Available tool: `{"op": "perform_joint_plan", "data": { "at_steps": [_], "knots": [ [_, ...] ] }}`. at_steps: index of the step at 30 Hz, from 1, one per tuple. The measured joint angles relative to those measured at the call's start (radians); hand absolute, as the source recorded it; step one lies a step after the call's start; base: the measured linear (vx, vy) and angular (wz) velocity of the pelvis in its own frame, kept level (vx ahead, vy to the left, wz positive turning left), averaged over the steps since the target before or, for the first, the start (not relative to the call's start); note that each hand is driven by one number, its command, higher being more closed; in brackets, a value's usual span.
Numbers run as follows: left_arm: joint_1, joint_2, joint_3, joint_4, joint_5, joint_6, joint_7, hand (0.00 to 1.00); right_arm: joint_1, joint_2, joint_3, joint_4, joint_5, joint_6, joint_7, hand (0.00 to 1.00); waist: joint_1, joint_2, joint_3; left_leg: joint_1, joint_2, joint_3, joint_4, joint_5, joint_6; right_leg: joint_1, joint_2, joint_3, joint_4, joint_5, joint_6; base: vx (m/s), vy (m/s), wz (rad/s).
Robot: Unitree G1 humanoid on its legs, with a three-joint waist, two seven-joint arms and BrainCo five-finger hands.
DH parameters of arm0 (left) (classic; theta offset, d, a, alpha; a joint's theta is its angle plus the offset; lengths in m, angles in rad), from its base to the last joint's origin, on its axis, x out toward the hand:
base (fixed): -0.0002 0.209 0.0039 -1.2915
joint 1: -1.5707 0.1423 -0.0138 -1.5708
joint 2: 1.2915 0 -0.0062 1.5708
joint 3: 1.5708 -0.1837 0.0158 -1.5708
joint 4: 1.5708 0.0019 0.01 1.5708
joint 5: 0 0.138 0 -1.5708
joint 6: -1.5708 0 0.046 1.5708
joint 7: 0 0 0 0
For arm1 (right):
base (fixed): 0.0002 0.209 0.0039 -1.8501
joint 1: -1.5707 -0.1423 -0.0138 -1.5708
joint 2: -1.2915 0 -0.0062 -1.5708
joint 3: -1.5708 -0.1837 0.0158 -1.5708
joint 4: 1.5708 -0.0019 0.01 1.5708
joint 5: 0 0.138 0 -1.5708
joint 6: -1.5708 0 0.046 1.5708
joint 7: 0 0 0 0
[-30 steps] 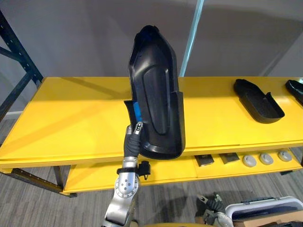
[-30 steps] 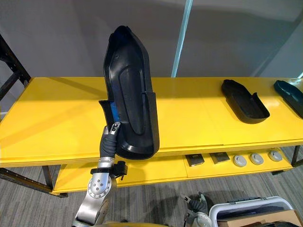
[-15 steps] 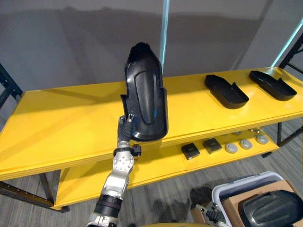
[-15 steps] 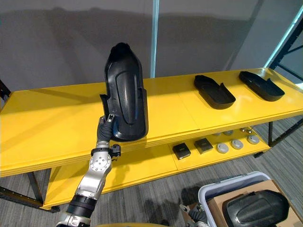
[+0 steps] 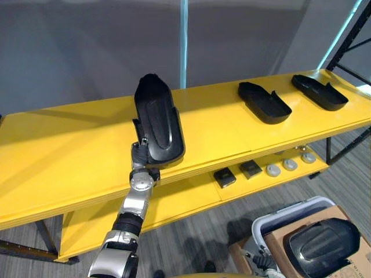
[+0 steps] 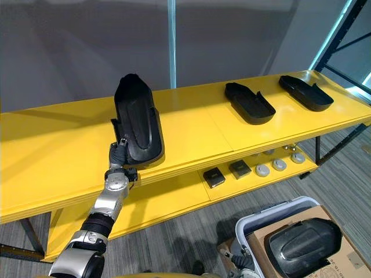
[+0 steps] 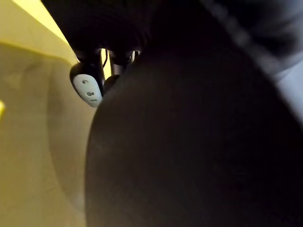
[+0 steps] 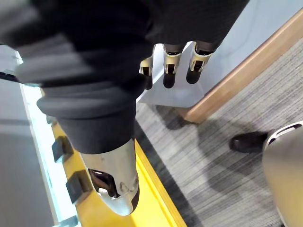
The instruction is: Walk over and take plastic housings, then place them on the shelf
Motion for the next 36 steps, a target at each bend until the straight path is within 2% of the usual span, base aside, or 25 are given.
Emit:
{"op": "perform_joint_plan", "data": {
  "at_steps": [5,11,15,25,36],
  "knots": [
    [-0.072,0.008,0.046,0.042,0.001,0.015,0.004,0.00,-0.016,-0.001,0.001,-0.001,-0.001,-0.001,0.000,0.00,-0.003,0.007,0.029,0.002,0.000,0.009,0.000,0.000,0.000,-0.002,0.000,0.009,0.000,0.000,0.000,0.00,0.023,-0.05],
    [-0.100,0.014,0.077,0.081,0.000,0.018,0.019,0.00,-0.018,-0.008,0.003,-0.001,-0.001,-0.001,-0.002,0.00,-0.008,0.007,0.029,0.001,0.001,0.013,-0.001,-0.001,0.000,-0.006,0.000,0.012,0.000,0.000,0.000,0.00,0.003,-0.01],
    [-0.100,0.015,0.113,0.082,-0.010,0.018,0.025,0.00,-0.021,-0.012,0.004,-0.001,-0.003,-0.001,-0.002,0.00,-0.023,0.007,0.029,0.001,0.001,0.012,-0.001,-0.001,0.000,-0.006,0.000,0.012,0.000,0.000,0.000,0.00,0.000,0.00],
    [-0.100,0.010,0.106,0.069,-0.092,0.014,0.049,0.00,-0.021,-0.016,0.004,-0.001,-0.004,-0.001,-0.005,0.00,-0.023,0.008,0.033,0.003,0.000,-0.002,-0.001,0.000,0.000,0.004,-0.001,0.001,0.000,0.000,0.000,0.00,0.004,0.03],
    [-0.040,-0.015,0.054,-0.070,-0.117,-0.006,0.048,0.00,-0.029,-0.016,0.008,-0.001,-0.004,0.000,-0.007,0.00,-0.021,0.008,0.048,0.006,-0.002,-0.019,-0.001,0.000,0.001,0.014,0.001,-0.017,0.002,-0.001,0.001,0.00,0.005,0.04]
  ]
}}
